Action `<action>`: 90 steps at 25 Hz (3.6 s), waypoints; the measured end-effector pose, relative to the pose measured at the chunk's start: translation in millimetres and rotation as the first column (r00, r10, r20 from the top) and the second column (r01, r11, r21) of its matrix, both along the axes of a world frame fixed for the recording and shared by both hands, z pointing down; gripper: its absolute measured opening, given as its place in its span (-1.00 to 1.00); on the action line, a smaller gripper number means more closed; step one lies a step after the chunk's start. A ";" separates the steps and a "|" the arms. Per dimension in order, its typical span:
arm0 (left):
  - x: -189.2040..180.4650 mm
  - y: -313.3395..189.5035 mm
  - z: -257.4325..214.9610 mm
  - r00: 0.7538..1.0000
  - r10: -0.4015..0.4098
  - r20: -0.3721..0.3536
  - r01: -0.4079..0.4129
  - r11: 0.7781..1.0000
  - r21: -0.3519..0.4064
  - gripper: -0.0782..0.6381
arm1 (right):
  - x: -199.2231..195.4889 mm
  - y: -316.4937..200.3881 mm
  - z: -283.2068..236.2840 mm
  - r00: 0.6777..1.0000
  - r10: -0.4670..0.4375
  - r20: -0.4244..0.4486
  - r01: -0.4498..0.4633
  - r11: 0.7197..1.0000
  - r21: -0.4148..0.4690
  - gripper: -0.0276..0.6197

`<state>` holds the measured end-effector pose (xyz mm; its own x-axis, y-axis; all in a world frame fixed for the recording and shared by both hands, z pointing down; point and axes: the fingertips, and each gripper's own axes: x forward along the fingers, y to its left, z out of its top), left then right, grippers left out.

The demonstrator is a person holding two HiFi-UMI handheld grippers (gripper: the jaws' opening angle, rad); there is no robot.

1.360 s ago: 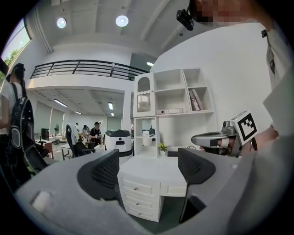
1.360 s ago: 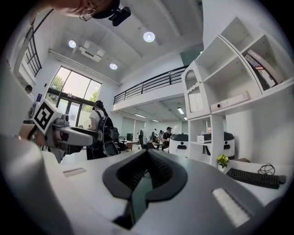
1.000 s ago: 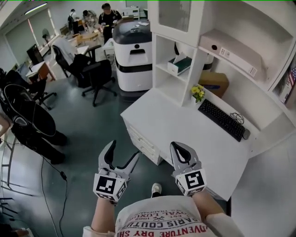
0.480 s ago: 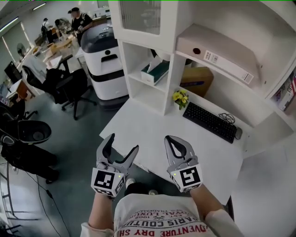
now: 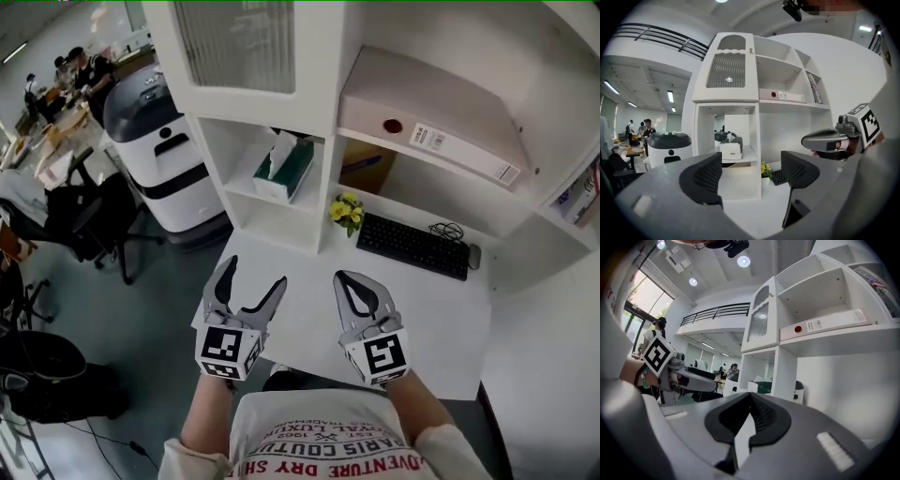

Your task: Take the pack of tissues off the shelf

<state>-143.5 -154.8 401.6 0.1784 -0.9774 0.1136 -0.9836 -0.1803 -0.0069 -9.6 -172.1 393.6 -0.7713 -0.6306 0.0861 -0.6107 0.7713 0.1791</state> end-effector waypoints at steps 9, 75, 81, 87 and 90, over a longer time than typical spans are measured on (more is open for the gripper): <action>-24.9 -95.3 7.1 0.983 0.183 0.001 -0.183 0.983 0.004 0.33 | -34.8 -61.9 8.1 0.979 0.201 -0.020 -0.201 0.979 -0.021 -0.91; -31.9 -27.0 -6.1 0.972 0.235 -0.025 -0.232 0.969 0.080 0.35 | -7.9 1.7 3.9 0.943 0.328 0.060 -0.326 0.945 -0.035 -0.91; -23.3 14.0 4.1 0.964 0.266 -0.020 -0.263 0.960 0.092 0.35 | -4.4 31.1 -7.3 0.959 0.271 0.078 -0.272 0.962 0.007 -0.91; -15.5 29.3 5.0 0.960 0.281 0.011 -0.281 0.956 0.084 0.35 | -2.9 42.5 -4.5 0.969 0.231 0.084 -0.232 0.973 0.002 -0.91; -10.4 33.6 8.0 0.955 0.295 0.018 -0.295 0.952 0.075 0.35 | 0.0 44.6 -4.7 0.971 0.222 0.090 -0.222 0.975 -0.009 -0.91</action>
